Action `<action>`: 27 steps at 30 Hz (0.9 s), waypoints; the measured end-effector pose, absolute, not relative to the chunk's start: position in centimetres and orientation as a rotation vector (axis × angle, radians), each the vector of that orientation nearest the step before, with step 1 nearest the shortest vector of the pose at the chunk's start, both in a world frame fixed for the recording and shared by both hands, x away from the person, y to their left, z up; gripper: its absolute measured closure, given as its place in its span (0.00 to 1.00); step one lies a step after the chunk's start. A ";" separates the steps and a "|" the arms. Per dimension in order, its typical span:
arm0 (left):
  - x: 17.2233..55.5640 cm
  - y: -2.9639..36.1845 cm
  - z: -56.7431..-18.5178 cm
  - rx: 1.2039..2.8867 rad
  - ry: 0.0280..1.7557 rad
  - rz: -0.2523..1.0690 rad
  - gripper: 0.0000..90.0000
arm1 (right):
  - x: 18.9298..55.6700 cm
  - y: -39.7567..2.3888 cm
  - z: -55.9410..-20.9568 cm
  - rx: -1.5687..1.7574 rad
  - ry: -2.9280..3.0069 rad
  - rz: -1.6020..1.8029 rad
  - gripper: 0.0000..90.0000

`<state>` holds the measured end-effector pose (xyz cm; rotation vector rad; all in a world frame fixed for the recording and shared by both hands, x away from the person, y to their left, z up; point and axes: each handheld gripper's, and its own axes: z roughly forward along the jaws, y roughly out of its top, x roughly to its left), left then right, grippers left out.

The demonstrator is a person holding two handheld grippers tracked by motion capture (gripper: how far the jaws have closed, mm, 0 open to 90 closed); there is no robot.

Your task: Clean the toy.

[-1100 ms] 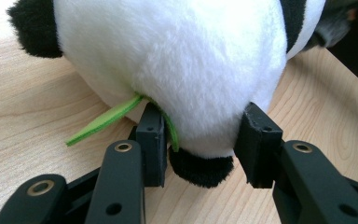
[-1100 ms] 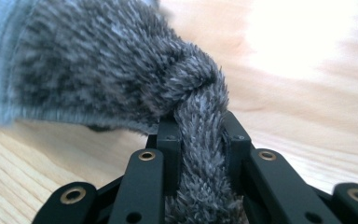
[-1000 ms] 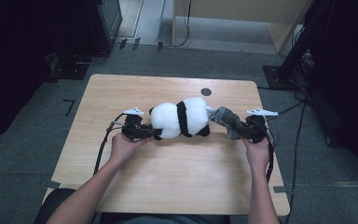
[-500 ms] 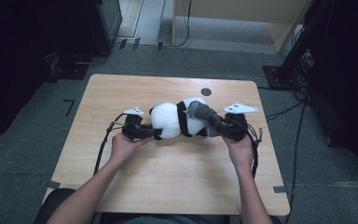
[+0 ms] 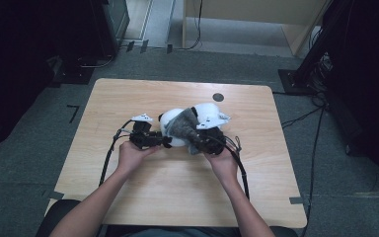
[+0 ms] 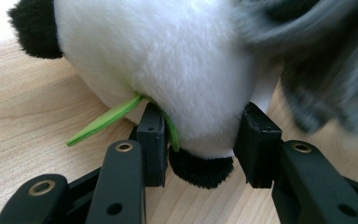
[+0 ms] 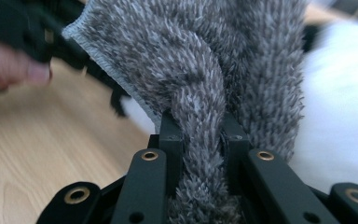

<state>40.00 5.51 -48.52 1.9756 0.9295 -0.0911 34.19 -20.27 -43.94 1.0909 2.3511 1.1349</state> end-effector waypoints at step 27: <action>40.3 5.7 -48.6 1.977 0.929 -0.104 0.66 | 32.7 -26.8 -43.0 1.171 2.317 1.071 0.85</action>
